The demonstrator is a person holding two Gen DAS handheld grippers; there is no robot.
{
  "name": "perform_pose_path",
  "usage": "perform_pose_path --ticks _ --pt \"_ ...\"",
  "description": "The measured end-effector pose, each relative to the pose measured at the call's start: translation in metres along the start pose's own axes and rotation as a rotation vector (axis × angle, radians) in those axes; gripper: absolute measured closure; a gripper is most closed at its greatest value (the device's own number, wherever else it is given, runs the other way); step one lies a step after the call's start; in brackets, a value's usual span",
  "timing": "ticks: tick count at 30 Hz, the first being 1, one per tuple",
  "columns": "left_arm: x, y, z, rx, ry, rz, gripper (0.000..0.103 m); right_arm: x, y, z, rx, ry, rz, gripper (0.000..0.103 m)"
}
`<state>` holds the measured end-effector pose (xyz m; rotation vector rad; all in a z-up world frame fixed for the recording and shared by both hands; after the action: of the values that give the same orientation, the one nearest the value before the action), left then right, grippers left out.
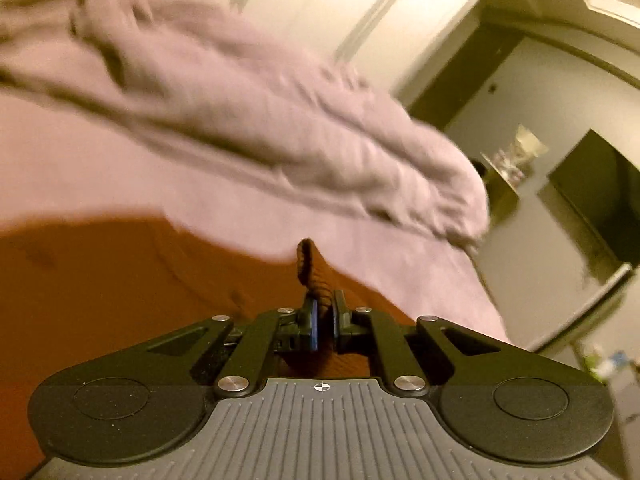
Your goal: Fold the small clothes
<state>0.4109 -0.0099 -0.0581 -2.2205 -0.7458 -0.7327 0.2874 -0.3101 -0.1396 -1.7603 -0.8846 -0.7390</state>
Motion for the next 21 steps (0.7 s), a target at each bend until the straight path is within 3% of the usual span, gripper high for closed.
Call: perform_pose_path --ticks 2,7,10,12,16,21 --pt "0.008 -0.020 0.026 0.112 0.037 -0.015 0.095 0.009 0.006 0.011 0.019 -0.022 -0.001 0.030" --pt "-0.022 -0.045 0.109 0.311 -0.052 0.052 0.095 0.021 0.028 0.036 -0.006 -0.093 0.004 0.031" --pt "-0.043 -0.051 0.132 0.292 -0.139 0.063 0.095 0.023 0.037 0.049 -0.024 -0.157 0.004 0.038" --pt "-0.050 -0.050 0.136 0.281 -0.150 0.063 0.094 0.024 0.041 0.056 -0.038 -0.199 0.003 0.050" --pt "-0.042 -0.050 0.134 0.263 -0.128 0.048 0.094 0.024 0.040 0.061 -0.037 -0.231 0.002 0.051" --pt "-0.018 -0.062 0.132 0.199 -0.189 -0.019 0.094 0.011 0.026 0.061 -0.004 -0.252 -0.007 0.044"
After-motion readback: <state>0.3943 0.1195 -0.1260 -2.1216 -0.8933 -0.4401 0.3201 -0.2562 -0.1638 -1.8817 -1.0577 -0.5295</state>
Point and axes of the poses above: each gripper's, at about its wrist camera, not at the fingertips, and y roughly the way its jaws point, z to its left, x to its top, the point moved 10 cm from there along y, roughly the way its jaws point, and after that the axes turned 13 degrees about -x, right-handed, at the moved point
